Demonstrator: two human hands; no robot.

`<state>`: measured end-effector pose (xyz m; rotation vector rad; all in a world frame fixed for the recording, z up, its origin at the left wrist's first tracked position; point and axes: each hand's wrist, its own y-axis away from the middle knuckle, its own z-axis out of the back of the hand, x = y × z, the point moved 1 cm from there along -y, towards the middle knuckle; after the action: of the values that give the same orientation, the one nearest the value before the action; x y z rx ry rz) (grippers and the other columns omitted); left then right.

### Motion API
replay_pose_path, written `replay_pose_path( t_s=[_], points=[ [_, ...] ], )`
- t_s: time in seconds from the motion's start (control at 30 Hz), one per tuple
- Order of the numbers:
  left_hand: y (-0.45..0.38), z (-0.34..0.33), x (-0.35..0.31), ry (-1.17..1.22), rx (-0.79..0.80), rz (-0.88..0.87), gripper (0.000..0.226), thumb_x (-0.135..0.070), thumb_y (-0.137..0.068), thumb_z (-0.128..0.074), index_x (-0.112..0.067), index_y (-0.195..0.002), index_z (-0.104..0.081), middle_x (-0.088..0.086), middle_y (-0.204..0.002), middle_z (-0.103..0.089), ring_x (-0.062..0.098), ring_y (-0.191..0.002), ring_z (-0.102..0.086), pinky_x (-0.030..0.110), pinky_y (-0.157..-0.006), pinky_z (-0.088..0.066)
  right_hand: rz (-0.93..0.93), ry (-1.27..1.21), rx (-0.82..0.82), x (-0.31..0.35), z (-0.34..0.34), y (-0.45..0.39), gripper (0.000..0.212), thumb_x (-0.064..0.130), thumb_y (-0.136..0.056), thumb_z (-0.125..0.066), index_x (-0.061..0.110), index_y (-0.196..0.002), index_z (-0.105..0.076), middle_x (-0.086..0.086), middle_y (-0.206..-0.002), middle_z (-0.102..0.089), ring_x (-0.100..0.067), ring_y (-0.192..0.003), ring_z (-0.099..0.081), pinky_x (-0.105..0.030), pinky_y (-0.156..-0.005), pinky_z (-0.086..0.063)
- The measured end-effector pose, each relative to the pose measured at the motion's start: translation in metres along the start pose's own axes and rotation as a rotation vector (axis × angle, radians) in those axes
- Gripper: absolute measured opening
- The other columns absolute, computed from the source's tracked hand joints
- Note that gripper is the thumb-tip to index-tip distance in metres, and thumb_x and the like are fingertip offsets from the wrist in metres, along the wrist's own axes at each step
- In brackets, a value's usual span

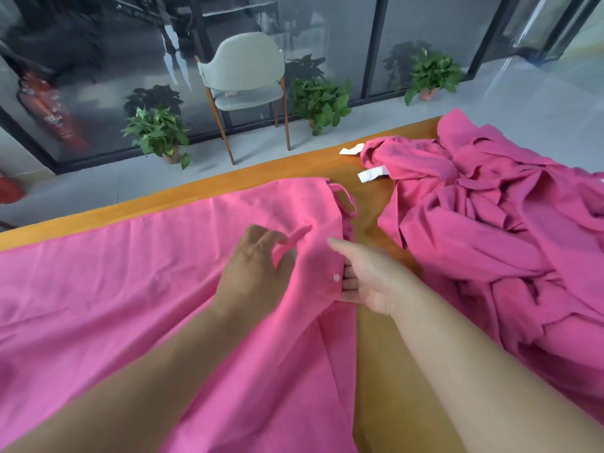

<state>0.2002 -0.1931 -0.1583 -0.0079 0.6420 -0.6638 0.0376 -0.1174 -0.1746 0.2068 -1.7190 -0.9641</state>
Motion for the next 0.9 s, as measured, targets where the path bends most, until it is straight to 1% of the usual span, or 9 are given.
replay_pose_path(
  t_s=[0.13,0.2,0.3,0.37,0.57,0.7,0.8,0.83,0.9],
  points=[
    [0.053,-0.001,-0.016,0.020,0.153,0.061,0.010,-0.038,-0.091,-0.058,-0.028,-0.092,-0.061,-0.011,-0.090,-0.055,0.007,-0.079,-0.049,0.012,-0.066,-0.032,-0.016,0.081,0.014,-0.036,-0.005,0.042,0.038,0.049,-0.088,-0.067,0.018,-0.111,-0.066,-0.008,-0.102,-0.073,-0.023,-0.089,-0.072,-0.036,-0.078,-0.057],
    [0.066,-0.004,-0.013,0.022,0.175,0.106,0.009,-0.034,-0.092,-0.057,-0.027,-0.088,-0.059,-0.010,-0.090,-0.057,0.007,-0.078,-0.046,0.009,-0.066,-0.033,-0.039,0.113,0.024,-0.054,-0.009,0.062,0.039,0.050,-0.087,-0.068,0.016,-0.105,-0.065,-0.009,-0.098,-0.073,-0.025,-0.089,-0.073,-0.038,-0.081,-0.058],
    [0.079,-0.011,-0.008,0.026,0.261,0.146,0.018,-0.028,-0.096,-0.054,-0.017,-0.104,-0.065,-0.004,-0.098,-0.057,0.017,-0.092,-0.055,0.017,-0.067,-0.031,-0.060,0.134,-0.004,-0.081,-0.018,0.085,0.043,0.051,-0.086,-0.069,0.010,-0.100,-0.068,-0.008,-0.097,-0.074,-0.024,-0.093,-0.071,-0.037,-0.085,-0.057],
    [0.088,-0.011,-0.007,0.006,0.300,0.095,0.023,-0.026,-0.096,-0.054,-0.014,-0.112,-0.064,0.003,-0.104,-0.057,0.024,-0.098,-0.058,0.026,-0.081,-0.039,-0.032,0.146,-0.047,-0.095,-0.022,0.098,0.037,0.047,-0.086,-0.070,0.011,-0.096,-0.070,-0.002,-0.090,-0.071,-0.020,-0.083,-0.067,-0.035,-0.080,-0.055],
    [0.140,0.010,-0.011,0.079,0.167,0.032,0.016,-0.023,-0.091,-0.061,-0.017,-0.105,-0.066,-0.004,-0.097,-0.053,0.016,-0.083,-0.054,0.029,-0.081,-0.045,0.022,0.290,-0.131,-0.132,-0.006,0.145,0.040,0.043,-0.084,-0.072,0.009,-0.104,-0.068,-0.008,-0.100,-0.074,-0.021,-0.083,-0.069,-0.036,-0.077,-0.057],
    [0.184,0.013,-0.014,0.093,0.240,0.050,0.008,-0.021,-0.090,-0.061,-0.020,-0.095,-0.067,-0.009,-0.088,-0.054,0.006,-0.073,-0.048,0.021,-0.074,-0.040,-0.052,0.449,0.046,-0.148,-0.002,0.177,0.032,0.040,-0.085,-0.075,0.012,-0.100,-0.072,0.000,-0.090,-0.077,-0.015,-0.087,-0.072,-0.031,-0.082,-0.058],
    [0.212,0.007,-0.019,0.083,0.251,0.080,0.008,-0.018,-0.089,-0.060,-0.022,-0.089,-0.066,-0.008,-0.086,-0.058,0.009,-0.078,-0.050,0.031,-0.082,-0.045,0.051,0.659,0.162,-0.157,-0.003,0.192,0.060,0.052,-0.062,-0.084,0.012,-0.105,-0.072,-0.002,-0.105,-0.075,-0.017,-0.099,-0.070,-0.035,-0.094,-0.054],
    [0.221,0.007,-0.022,0.085,0.230,0.104,0.011,-0.015,-0.089,-0.058,-0.022,-0.090,-0.066,-0.008,-0.089,-0.059,0.010,-0.080,-0.051,0.030,-0.082,-0.045,0.085,0.753,0.203,-0.160,-0.003,0.196,0.067,0.053,-0.055,-0.084,0.010,-0.105,-0.070,-0.005,-0.107,-0.074,-0.019,-0.097,-0.070,-0.036,-0.093,-0.053],
    [0.241,0.009,-0.028,0.093,0.151,0.139,0.018,-0.010,-0.091,-0.054,-0.021,-0.097,-0.067,-0.007,-0.096,-0.056,0.010,-0.084,-0.052,0.022,-0.078,-0.042,0.146,0.932,0.274,-0.170,-0.002,0.200,0.056,0.042,-0.060,-0.084,0.009,-0.102,-0.067,-0.009,-0.098,-0.074,-0.018,-0.078,-0.066,-0.033,-0.075,-0.049]
  ],
)
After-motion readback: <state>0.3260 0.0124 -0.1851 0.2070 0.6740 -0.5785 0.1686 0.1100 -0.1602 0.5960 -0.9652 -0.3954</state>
